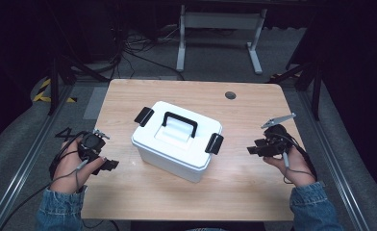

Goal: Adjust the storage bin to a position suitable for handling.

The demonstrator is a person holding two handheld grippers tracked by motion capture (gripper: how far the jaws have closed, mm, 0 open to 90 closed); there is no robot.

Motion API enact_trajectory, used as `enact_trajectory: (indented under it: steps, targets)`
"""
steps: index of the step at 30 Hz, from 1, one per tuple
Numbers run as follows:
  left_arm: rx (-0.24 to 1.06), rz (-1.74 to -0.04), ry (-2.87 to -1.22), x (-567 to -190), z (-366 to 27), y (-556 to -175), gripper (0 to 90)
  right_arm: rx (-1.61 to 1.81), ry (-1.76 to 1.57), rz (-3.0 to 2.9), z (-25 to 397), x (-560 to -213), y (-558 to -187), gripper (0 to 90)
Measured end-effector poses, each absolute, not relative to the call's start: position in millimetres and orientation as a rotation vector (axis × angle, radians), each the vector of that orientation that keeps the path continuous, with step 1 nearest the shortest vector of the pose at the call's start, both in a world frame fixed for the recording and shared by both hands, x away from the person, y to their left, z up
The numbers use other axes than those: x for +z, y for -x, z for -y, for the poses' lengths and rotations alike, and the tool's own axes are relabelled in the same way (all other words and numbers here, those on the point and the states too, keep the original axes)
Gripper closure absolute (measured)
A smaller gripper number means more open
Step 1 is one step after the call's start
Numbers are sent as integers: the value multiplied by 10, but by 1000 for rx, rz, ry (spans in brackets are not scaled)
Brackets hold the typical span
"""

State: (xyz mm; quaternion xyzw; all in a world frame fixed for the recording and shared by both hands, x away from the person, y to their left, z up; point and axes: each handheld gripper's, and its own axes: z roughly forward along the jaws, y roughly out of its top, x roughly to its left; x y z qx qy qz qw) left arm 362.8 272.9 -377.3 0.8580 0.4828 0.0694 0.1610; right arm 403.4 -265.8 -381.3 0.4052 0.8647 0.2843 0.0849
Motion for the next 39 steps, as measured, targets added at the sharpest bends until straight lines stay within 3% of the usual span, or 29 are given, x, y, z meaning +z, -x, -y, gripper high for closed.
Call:
enact_trajectory:
  steps: [20,39]
  targets:
    - [201,-1291,-2491,-3723,-2646,-3869,199,965,-1079,-2576,2363,-3359,-4049,539]
    - [195,-1251,-2485,-3718,-2655,-3911,195,1109,-873,-2679,1760,-2902,-4085,538]
